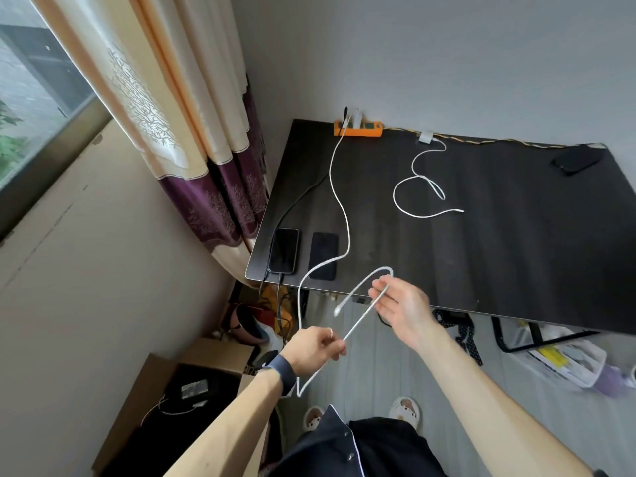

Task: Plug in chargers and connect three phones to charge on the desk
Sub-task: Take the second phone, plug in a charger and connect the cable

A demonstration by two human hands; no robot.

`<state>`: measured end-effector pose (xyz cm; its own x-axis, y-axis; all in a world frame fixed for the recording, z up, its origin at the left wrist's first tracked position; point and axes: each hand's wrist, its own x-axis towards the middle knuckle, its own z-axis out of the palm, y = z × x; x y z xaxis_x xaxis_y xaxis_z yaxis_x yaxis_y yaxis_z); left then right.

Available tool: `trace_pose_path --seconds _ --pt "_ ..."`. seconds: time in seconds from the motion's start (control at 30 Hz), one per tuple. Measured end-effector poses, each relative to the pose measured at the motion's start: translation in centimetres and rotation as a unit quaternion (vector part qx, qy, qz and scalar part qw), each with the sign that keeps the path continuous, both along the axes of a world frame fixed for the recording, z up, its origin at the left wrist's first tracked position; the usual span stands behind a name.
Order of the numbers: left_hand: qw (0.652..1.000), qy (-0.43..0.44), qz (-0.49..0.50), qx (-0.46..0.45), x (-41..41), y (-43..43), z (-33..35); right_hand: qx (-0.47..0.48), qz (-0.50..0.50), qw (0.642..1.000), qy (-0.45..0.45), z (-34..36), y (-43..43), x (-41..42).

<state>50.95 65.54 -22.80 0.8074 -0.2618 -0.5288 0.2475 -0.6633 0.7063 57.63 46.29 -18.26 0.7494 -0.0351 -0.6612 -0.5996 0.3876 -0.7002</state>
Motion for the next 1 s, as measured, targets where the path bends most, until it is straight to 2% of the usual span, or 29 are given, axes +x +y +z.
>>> trace_pose_path --seconds 0.1,0.2,0.3,0.43,0.53,0.67,0.77,0.87,0.93,1.0 --pt "0.993 0.046 -0.038 0.099 -1.3 1.9 -2.2 0.005 -0.094 0.995 0.011 0.3 -1.3 2.3" --pt "0.984 0.092 -0.026 0.150 -2.9 4.2 -4.4 -0.055 -0.116 0.992 -0.001 0.2 -2.2 4.0" --pt "0.978 0.127 -0.009 0.163 -4.0 5.2 -5.8 -0.106 -0.074 0.991 -0.028 0.2 -2.5 4.4" --pt "0.974 0.166 -0.016 0.154 -4.3 5.2 -6.8 -0.160 0.034 0.984 -0.062 0.1 -1.8 3.6" --pt "0.980 0.160 0.050 0.105 -3.0 5.2 -6.5 -0.200 0.117 0.971 -0.058 -0.5 -0.8 2.4" --pt "0.987 0.083 0.132 0.035 1.0 4.7 -4.0 -0.200 0.182 0.962 -0.047 -1.2 0.4 0.9" --pt "0.973 0.027 0.214 -0.082 4.2 3.1 -1.2 -0.217 0.216 0.951 -0.053 -1.5 0.9 0.1" --pt "0.950 0.010 0.256 -0.178 6.2 1.0 1.6 -0.229 0.247 0.939 -0.064 -1.8 1.1 -0.4" --pt "0.941 0.000 0.265 -0.210 7.2 -0.2 2.3 -0.235 0.270 0.931 -0.065 -2.0 0.9 -0.6" --pt "0.940 -0.015 0.272 -0.203 7.8 -0.8 1.8 -0.244 0.293 0.922 -0.067 -2.2 0.9 -0.4"
